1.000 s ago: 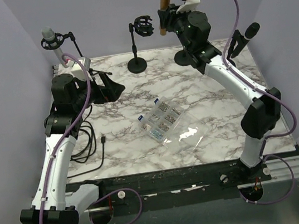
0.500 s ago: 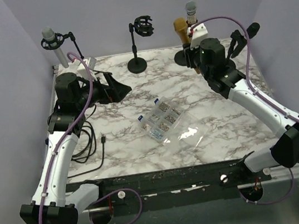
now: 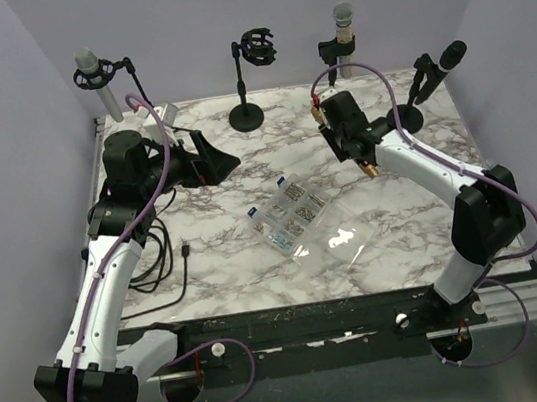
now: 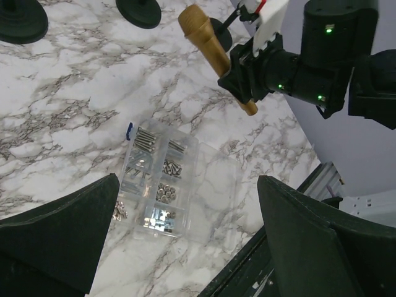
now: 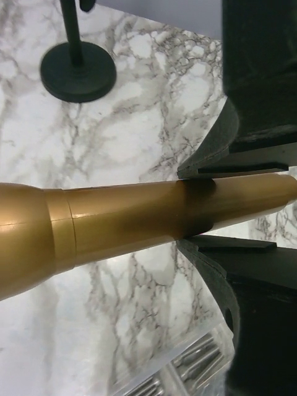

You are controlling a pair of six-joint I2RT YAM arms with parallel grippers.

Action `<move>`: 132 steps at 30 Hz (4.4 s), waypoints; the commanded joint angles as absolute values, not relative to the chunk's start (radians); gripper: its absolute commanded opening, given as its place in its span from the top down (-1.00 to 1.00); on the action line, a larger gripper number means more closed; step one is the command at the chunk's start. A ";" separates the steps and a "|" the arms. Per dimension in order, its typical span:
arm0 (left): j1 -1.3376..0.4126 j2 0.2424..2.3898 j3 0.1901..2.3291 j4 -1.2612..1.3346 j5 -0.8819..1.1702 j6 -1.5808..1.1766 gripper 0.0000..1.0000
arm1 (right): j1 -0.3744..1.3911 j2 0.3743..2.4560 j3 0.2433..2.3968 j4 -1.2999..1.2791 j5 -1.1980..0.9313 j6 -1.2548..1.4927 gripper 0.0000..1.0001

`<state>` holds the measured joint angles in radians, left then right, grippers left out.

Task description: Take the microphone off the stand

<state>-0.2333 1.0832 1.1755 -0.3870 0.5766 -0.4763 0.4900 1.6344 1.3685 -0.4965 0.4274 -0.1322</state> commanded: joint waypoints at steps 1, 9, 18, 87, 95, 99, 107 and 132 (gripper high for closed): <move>-0.239 1.088 1.176 -0.391 0.566 -0.468 -0.96 | 0.495 1.700 1.402 -0.631 0.404 -0.120 0.99; -0.239 1.089 1.178 -0.396 0.556 -0.460 -0.96 | 0.477 1.830 1.379 -0.640 0.330 -0.178 0.99; -0.239 1.092 1.179 -0.397 0.565 -0.463 -0.96 | 0.407 1.926 1.368 -0.586 0.160 -0.214 0.99; -0.239 2.068 2.202 -0.123 0.188 -0.634 -0.90 | 0.407 1.630 1.295 0.035 -0.108 0.441 -0.74; -0.240 2.256 2.345 -0.005 0.167 -0.738 -0.91 | 0.406 1.559 1.209 0.060 -0.096 0.428 -0.74; -0.245 2.310 2.375 0.036 0.109 -0.796 -0.92 | 0.406 1.545 1.178 0.055 -0.099 0.439 -0.75; -0.248 2.390 2.398 0.082 0.096 -0.839 -0.60 | 0.406 1.518 1.148 0.046 -0.074 0.426 -0.74; -0.264 2.525 2.400 -0.165 0.093 -0.871 0.17 | 0.407 1.522 1.153 0.015 -0.039 0.406 -0.75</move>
